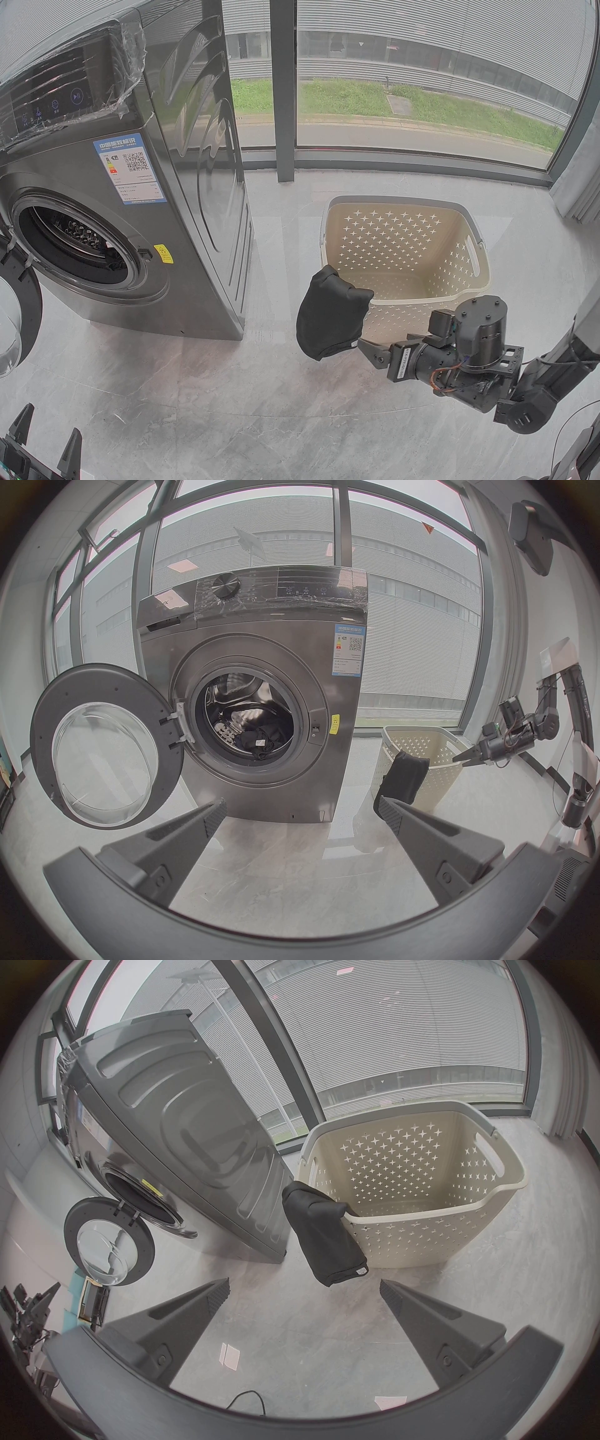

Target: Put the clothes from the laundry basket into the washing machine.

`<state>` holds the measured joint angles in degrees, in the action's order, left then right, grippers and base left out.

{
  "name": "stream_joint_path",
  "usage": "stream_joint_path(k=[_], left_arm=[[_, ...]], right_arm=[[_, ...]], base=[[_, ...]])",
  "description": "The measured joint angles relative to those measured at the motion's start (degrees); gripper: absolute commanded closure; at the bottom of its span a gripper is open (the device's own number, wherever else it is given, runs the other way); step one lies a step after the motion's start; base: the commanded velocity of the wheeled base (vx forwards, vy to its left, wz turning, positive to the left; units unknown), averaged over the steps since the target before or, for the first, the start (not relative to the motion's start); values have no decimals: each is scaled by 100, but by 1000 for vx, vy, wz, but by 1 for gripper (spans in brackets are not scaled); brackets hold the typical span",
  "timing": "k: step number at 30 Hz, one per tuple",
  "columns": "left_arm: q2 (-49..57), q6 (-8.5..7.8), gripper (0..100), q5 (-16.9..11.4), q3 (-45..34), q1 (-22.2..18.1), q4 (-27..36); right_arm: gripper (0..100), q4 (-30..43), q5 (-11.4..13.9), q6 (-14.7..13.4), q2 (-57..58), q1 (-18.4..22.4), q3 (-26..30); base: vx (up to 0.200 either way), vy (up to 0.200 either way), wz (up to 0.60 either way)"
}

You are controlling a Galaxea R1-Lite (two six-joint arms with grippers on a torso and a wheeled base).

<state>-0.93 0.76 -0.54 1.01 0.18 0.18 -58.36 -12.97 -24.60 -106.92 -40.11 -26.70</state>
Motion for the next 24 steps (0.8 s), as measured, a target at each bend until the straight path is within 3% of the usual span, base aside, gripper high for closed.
stream_joint_path(k=[24], left_arm=[[0,6,0,0,0,0,0]], right_arm=[[0,-54,-5,17,-2206,340,-2198]], base=[[0,0,0]])
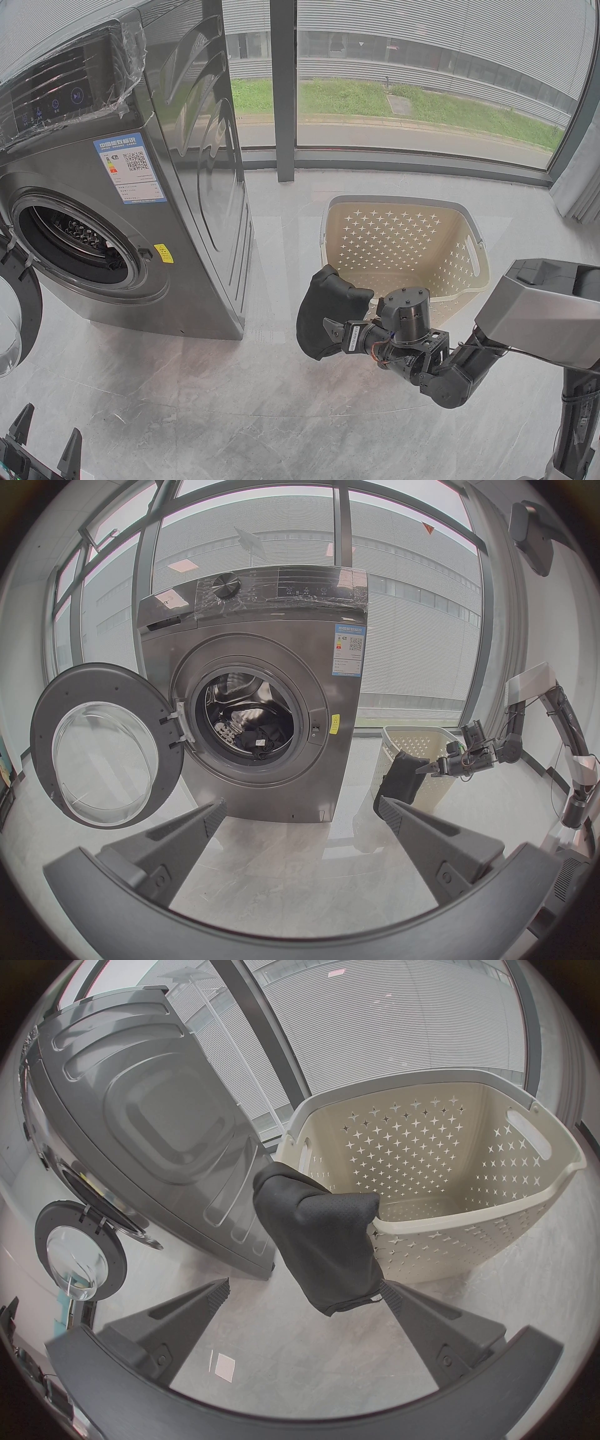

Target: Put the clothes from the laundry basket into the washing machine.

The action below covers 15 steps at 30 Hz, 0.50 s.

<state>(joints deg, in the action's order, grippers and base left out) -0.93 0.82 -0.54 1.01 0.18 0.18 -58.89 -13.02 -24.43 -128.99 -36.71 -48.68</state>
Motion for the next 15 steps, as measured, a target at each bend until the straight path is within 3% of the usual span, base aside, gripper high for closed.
stream_joint_path(k=[15], left_arm=[[0,0,0,0,0,-2,0]], right_arm=[[0,-11,27,51,-822,217,-997]], base=[[0,0,0]])
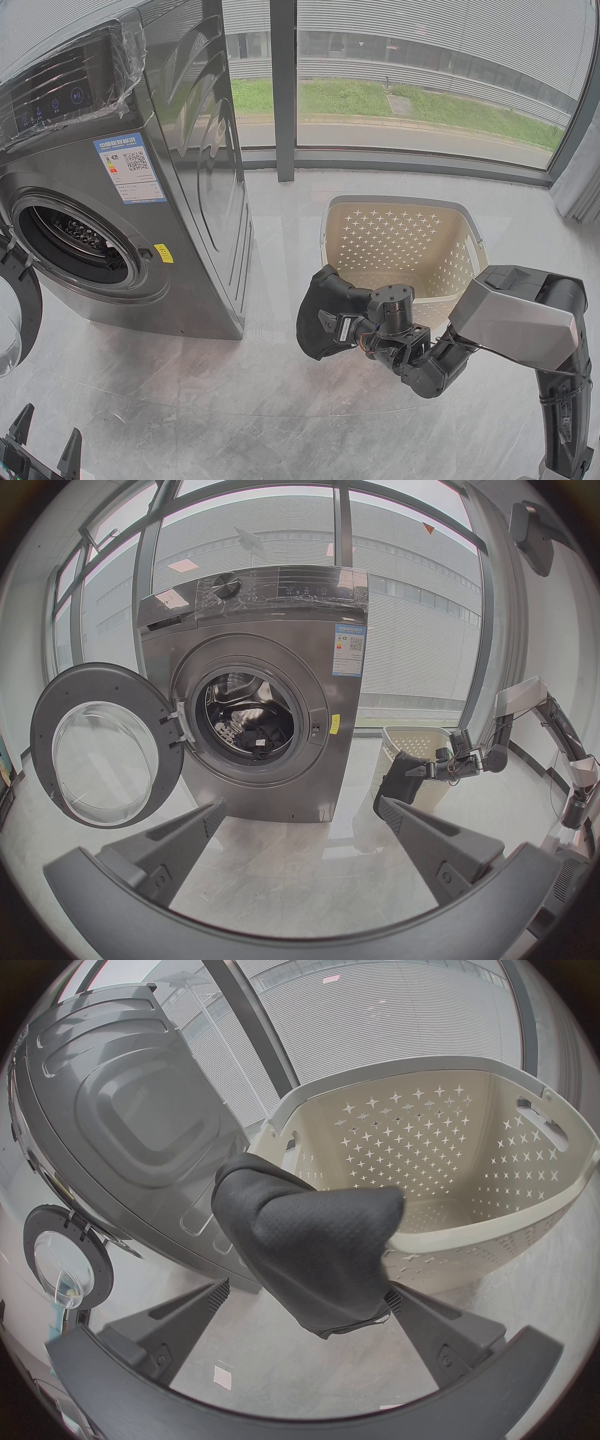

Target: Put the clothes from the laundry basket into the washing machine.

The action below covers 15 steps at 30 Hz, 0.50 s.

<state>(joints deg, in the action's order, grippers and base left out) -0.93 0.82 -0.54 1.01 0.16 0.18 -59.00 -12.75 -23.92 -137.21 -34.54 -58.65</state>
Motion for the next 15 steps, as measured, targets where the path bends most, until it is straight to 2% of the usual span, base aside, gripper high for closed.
stream_joint_path(k=[9,10,15], left_arm=[[0,7,0,0,0,2,0],[0,9,0,0,0,0,0],[0,27,0,0,0,0,0]], right_arm=[[0,-184,38,-2,-232,-16,-375],[100,-184,35,-2,-243,-9,-405],[100,-345,38,0,-276,2,-457]], base=[[0,0,0],[0,0,0],[0,0,0]])
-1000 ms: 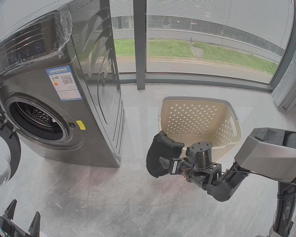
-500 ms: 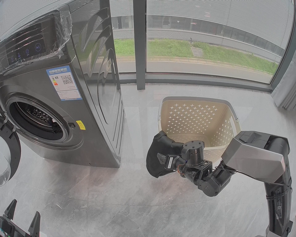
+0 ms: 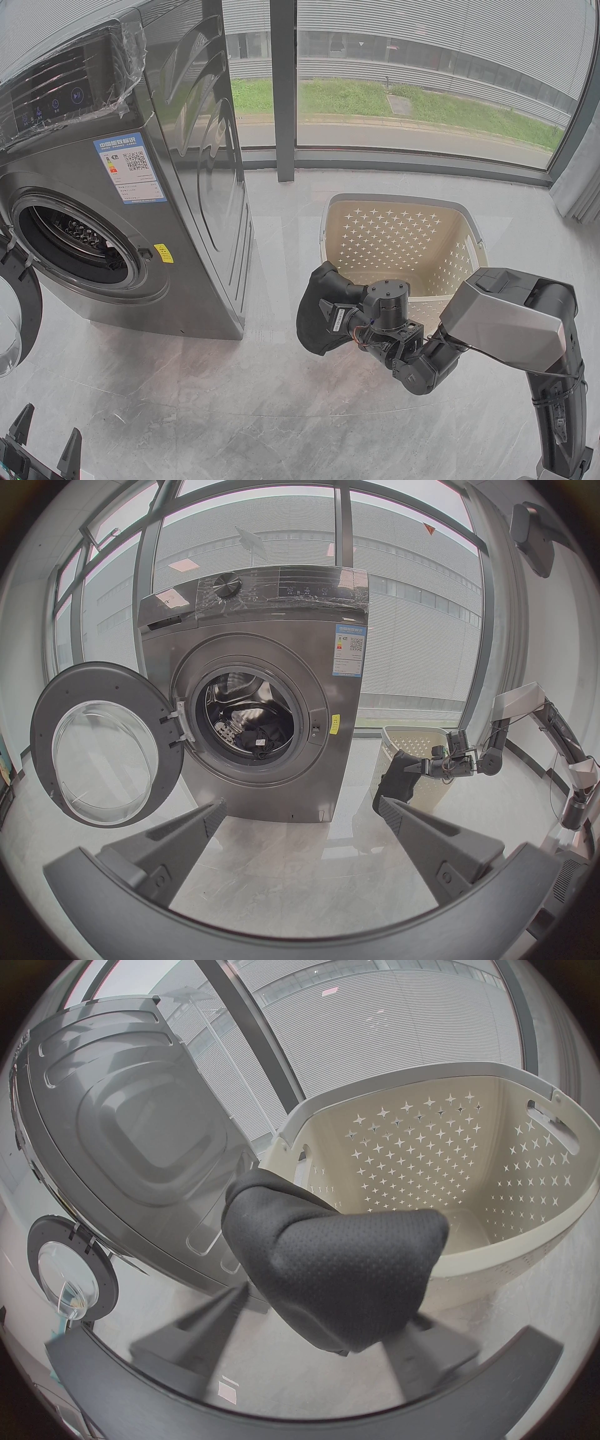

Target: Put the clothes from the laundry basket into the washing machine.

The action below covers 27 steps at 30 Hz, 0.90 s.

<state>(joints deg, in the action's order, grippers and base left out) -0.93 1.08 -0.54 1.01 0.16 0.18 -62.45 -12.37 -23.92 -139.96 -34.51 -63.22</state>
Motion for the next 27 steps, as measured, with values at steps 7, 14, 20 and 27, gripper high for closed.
stream_joint_path(k=[7,14,20,27], left_arm=[[0,0,0,0,0,0,-2],[0,2,0,0,0,2,0],[0,4,0,0,0,0,0],[0,-9,0,0,0,2,-2]], right_arm=[[100,-102,0,0,35,-46,206],[100,-490,15,71,444,-160,923],[100,-827,127,104,1428,-295,1832],[100,-916,581,128,3185,-385,2621]], base=[[0,0,0],[0,0,0],[0,0,0],[0,0,0]])
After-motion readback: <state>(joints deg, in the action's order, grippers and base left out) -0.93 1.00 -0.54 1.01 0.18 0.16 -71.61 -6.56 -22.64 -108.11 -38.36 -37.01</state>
